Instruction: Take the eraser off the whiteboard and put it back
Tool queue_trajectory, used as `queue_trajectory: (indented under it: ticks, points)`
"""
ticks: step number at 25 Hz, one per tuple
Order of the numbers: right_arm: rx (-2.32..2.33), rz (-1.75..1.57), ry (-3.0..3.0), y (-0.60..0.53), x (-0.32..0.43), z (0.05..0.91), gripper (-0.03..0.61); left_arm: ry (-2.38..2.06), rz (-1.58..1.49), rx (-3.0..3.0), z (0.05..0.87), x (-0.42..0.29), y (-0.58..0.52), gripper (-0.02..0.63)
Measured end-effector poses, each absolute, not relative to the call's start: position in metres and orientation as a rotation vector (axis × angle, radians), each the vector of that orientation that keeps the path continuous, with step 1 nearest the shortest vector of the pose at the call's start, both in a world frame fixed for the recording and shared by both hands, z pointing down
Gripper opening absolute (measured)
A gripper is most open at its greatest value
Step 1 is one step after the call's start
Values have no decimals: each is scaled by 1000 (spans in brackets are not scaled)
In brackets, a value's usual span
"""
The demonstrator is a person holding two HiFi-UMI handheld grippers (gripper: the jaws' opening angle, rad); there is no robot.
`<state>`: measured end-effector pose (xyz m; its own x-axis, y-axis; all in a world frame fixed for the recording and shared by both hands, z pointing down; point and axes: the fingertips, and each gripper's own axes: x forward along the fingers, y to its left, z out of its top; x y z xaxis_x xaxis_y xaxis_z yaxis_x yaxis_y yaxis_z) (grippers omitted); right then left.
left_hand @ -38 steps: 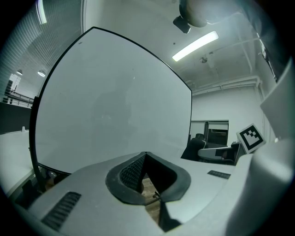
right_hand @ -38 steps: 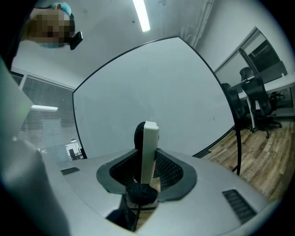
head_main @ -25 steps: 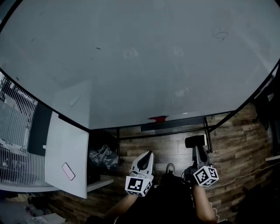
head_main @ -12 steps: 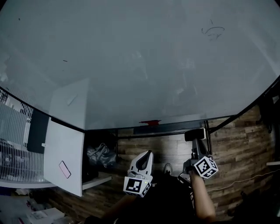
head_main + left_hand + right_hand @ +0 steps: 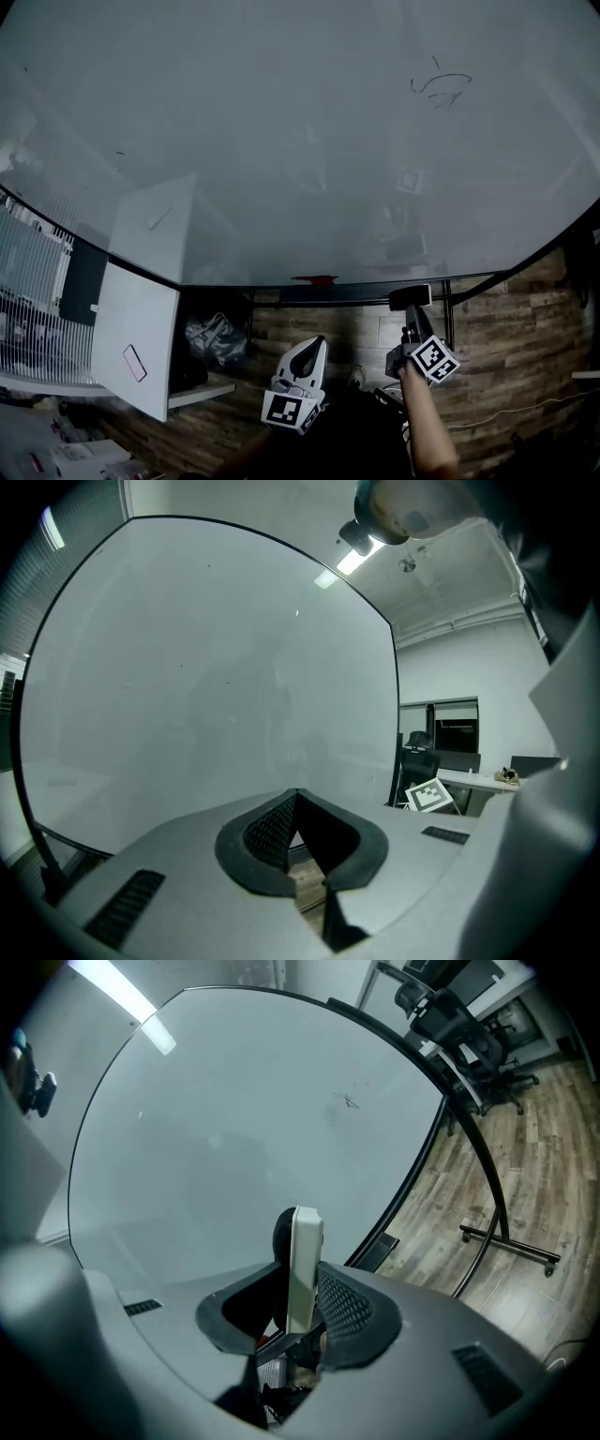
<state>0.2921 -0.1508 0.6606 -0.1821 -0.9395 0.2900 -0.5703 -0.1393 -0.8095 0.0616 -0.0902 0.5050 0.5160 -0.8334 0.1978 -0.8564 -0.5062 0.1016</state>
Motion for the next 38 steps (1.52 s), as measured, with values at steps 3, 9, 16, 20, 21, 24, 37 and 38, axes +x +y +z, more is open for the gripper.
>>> queue_trajectory:
  ticks: [3,9,16,20,21,24,37,38]
  points:
    - [-1676,-1296,1726,-158,288,674,129,-1455,182,2567,504,65,-95,-2]
    - [-1663,-1354,1719,-165,280,692,129,-1450,176,2562,504,72,-102,-2]
    - [-1618,-1438,1663,-165,275,709,129,-1453,166,2540,502,74,-109,-2]
    - [-1589,-1456,1624,-171,272,713,129,-1448,166,2534,503,75,-112,-2]
    - [-1576,-1466,1608,-172,272,714,129,-1449,167,2531,503,75,-112,-2]
    - [-1540,-1489,1543,-174,272,719,129,-1450,170,2524,505,75,-114,-2]
    - [-1524,-1534,1373,-183,274,736,138,-1431,177,2534,508,80,-119,-2]
    - [-1524,-1539,1376,-183,273,737,140,-1432,178,2530,508,80,-120,-2]
